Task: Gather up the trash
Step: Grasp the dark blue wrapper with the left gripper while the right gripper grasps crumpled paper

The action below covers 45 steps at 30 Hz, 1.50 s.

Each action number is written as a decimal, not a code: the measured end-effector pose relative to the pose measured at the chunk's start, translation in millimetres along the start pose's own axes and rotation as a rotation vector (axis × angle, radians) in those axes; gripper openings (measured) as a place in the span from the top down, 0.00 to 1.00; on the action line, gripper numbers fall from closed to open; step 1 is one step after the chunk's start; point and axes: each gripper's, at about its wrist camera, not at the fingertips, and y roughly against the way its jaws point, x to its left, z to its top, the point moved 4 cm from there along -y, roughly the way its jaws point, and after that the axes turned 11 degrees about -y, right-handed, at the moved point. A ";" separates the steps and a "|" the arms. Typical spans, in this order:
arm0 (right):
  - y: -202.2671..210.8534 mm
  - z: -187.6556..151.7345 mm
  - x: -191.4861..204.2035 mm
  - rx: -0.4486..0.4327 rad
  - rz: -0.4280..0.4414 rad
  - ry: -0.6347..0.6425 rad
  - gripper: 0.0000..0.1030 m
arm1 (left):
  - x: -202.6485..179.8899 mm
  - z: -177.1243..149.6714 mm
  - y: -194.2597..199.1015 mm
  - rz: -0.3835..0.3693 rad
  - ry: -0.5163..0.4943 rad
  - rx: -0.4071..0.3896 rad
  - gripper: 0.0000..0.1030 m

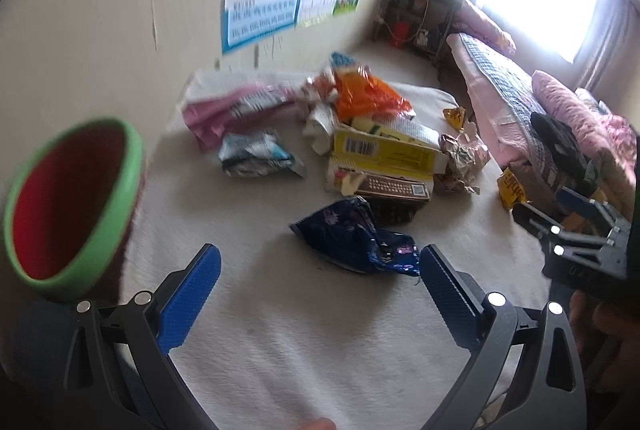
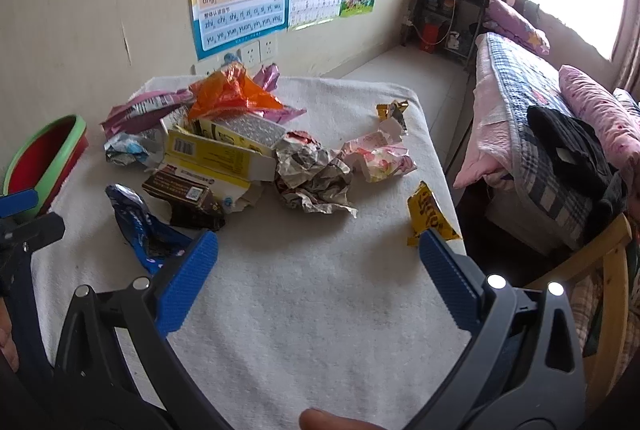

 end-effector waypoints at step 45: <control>-113.3 9.3 7.1 0.219 0.000 0.128 0.81 | 3.8 -2.0 -72.9 -0.143 0.112 0.224 0.71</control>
